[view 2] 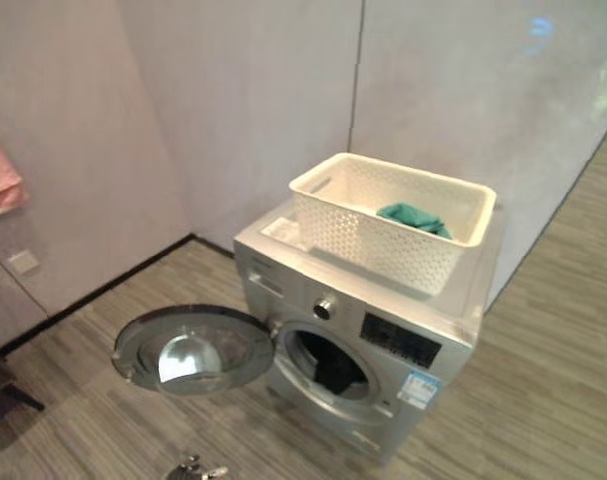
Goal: Grab the laundry basket,head to the washer,open it,put in the laundry and shut it.
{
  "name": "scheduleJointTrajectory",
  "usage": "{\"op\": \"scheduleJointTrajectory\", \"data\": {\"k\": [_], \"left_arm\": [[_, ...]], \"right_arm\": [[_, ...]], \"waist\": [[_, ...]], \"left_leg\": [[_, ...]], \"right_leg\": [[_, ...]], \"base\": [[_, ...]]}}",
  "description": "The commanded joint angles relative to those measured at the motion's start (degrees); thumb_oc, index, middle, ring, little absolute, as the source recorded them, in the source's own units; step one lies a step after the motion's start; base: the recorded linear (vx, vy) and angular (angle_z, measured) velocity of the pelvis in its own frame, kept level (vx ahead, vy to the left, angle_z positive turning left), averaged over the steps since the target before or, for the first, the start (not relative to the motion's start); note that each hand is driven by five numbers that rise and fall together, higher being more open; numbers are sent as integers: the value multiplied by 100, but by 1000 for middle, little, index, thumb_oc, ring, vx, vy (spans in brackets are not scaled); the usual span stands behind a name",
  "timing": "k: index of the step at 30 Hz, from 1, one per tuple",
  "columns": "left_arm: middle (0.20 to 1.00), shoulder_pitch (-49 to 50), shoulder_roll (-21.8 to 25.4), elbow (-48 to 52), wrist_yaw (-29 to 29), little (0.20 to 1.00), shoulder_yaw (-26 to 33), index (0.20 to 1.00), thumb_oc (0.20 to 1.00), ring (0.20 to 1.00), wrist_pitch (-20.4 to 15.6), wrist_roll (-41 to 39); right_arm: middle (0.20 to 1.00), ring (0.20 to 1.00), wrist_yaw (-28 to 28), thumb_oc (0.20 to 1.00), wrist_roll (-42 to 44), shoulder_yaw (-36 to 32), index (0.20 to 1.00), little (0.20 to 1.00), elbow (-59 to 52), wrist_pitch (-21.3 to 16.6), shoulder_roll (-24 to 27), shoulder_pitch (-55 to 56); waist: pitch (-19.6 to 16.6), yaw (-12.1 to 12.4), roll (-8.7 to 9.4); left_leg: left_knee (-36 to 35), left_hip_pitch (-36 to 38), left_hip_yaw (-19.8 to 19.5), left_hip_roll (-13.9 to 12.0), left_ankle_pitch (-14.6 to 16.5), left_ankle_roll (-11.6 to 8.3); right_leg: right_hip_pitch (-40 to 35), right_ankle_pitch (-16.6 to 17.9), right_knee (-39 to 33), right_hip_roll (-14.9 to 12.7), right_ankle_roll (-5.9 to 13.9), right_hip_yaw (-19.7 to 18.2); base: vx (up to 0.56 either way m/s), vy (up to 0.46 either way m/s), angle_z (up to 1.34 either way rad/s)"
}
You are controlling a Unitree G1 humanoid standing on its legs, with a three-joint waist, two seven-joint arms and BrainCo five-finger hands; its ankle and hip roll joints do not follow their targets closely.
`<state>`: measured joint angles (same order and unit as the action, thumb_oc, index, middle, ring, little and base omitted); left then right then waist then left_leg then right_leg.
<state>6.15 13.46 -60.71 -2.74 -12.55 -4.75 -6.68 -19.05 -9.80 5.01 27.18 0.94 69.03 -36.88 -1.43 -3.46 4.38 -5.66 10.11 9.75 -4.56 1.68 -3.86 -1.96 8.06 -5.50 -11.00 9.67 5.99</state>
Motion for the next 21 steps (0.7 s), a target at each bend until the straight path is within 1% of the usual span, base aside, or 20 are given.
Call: {"op": "scheduleJointTrajectory", "data": {"k": [1, 2, 3, 5, 6, 7, 8, 9, 10, 14, 15, 17, 18, 19, 20, 21], "left_arm": [[1000, -333, 308, -118, 113, 1000, -131, 1000, 1000, 1000, -157, -273], [1000, -332, 293, -132, 115, 1000, -137, 1000, 1000, 1000, -162, -328], [1000, -331, 262, -132, 116, 1000, -114, 1000, 1000, 1000, -163, -329], [1000, -323, 242, -147, 123, 1000, -98, 1000, 1000, 1000, -182, -410], [1000, -323, 234, -147, 123, 1000, -94, 1000, 1000, 1000, -182, -410], [1000, -296, 241, -237, 160, 1000, -49, 1000, 1000, 1000, -204, -523], [1000, -297, 235, -237, 160, 1000, -46, 1000, 1000, 1000, -205, -523], [1000, -276, 222, -326, 193, 1000, -31, 1000, 1000, 1000, -186, -551], [1000, -266, 220, -356, 214, 1000, -32, 1000, 1000, 1000, -185, -550], [1000, -263, 199, -433, 223, 1000, -33, 1000, 1000, 1000, -192, -607], [1000, -270, 196, -432, 247, 1000, 0, 1000, 1000, 1000, -192, -673], [1000, -275, 192, -418, 253, 1000, -5, 1000, 1000, 1000, -195, -673], [1000, -278, 201, -413, 316, 1000, -37, 1000, 1000, 1000, -195, -658], [1000, -278, 198, -414, 316, 1000, -37, 1000, 1000, 1000, -195, -659], [1000, -289, 198, -408, 382, 1000, -108, 1000, 1000, 1000, -190, -637], [1000, -290, 193, -408, 382, 1000, -109, 1000, 1000, 1000, -190, -637]], "right_arm": [[1000, 1000, 871, 1000, -136, 1682, 1000, 1000, 1335, 56, 120, -1901], [1000, 1000, 1011, 1000, -154, 2176, 1000, 1000, 1750, 72, 5, -2380], [1000, 1000, 1009, 1000, -140, 2301, 1000, 1000, 1804, 59, -11, -2510], [1000, 1000, 1330, 1000, -164, 2967, 1000, 1000, 2309, 44, -172, -3086], [1000, 1000, 1330, 1000, -162, 2988, 1000, 1000, 2317, 42, -175, -3108], [1000, 1000, 1697, 1000, -16, 3424, 1000, 1000, 2561, -17, -286, -3415], [1000, 1000, 1698, 1000, -13, 3440, 1000, 1000, 2568, -18, -288, -3432], [1000, 1000, 1957, 1000, 71, 3636, 1000, 1000, 2622, -76, -287, -3448], [1000, 1000, 2060, 1000, 63, 3744, 1000, 1000, 2648, -106, -272, -3438], [1000, 1000, 2211, 1000, 135, 3899, 1000, 1000, 2701, -137, -241, -3442], [1000, 1000, 2471, 1000, 105, 4161, 1000, 1000, 2594, -194, -125, -3407], [1000, 1000, 2557, 1000, 109, 4273, 1000, 1000, 2503, -188, -37, -3422], [1000, 1000, 2827, 1000, 123, 4529, 1000, 1000, 2419, -215, 96, -3433], [1000, 1000, 2829, 1000, 125, 4537, 1000, 1000, 2420, -215, 97, -3441], [1000, 1000, 3036, 1000, 166, 4768, 1000, 1000, 2280, -261, 256, -3420], [1000, 1000, 3038, 1000, 168, 4779, 1000, 1000, 2279, -260, 260, -3430]], "waist": [[286, 285, 349], [299, 299, 358], [300, 273, 329], [318, 292, 342], [319, 286, 335], [341, 312, 364], [339, 306, 359], [361, 326, 380], [370, 336, 385], [398, 339, 387], [414, 348, 402], [420, 343, 395], [420, 333, 392], [419, 332, 389], [420, 316, 384], [419, 314, 378]], "left_leg": [[277, 130, 7, -350, 568, -68], [272, 109, -8, -376, 538, -89], [271, 108, -8, -377, 536, -90], [255, 65, -29, -413, 482, -122], [255, 65, -30, -414, 482, -123], [230, -33, -72, -464, 399, -175], [230, -37, -75, -464, 398, -176], [203, -117, -123, -502, 330, -218], [176, -146, -139, -520, 299, -239], [133, -243, -184, -545, 219, -279], [119, -309, -204, -574, 174, -306], [119, -336, -219, -582, 155, -317], [96, -372, -237, -604, 110, -346], [96, -374, -238, -605, 109, -347], [71, -398, -263, -628, 74, -366], [70, -399, -265, -629, 74, -367]], "right_leg": [[89, -387, 292, -278, 110, 223], [90, -390, 286, -260, 95, 236], [91, -390, 286, -259, 94, 236], [87, -405, 264, -224, 80, 285], [87, -405, 264, -223, 79, 287], [105, -439, 242, -176, 58, 340], [108, -439, 242, -176, 57, 342], [123, -457, 225, -144, 42, 395], [126, -465, 213, -135, 40, 430], [155, -471, 194, -114, 29, 511], [177, -494, 177, -86, 16, 547], [187, -505, 177, -75, 7, 554], [189, -535, 170, -51, -12, 574], [190, -535, 171, -50, -13, 575], [192, -570, 181, -31, -30, 599], [193, -571, 182, -29, -31, 602]], "base": [[-11, -30, 21], [-11, -30, 17], [-7, -19, 13], [-5, -20, 18], [-10, -39, 19], [-8, -29, 12], [-23, -52, 12], [-16, -34, 15], [-16, -34, 15], [-17, -25, 13], [-17, -41, 7], [-17, -30, 6], [-20, -22, 8], [-18, -29, 11], [-5, -14, 6], [-12, -27, 4]]}}
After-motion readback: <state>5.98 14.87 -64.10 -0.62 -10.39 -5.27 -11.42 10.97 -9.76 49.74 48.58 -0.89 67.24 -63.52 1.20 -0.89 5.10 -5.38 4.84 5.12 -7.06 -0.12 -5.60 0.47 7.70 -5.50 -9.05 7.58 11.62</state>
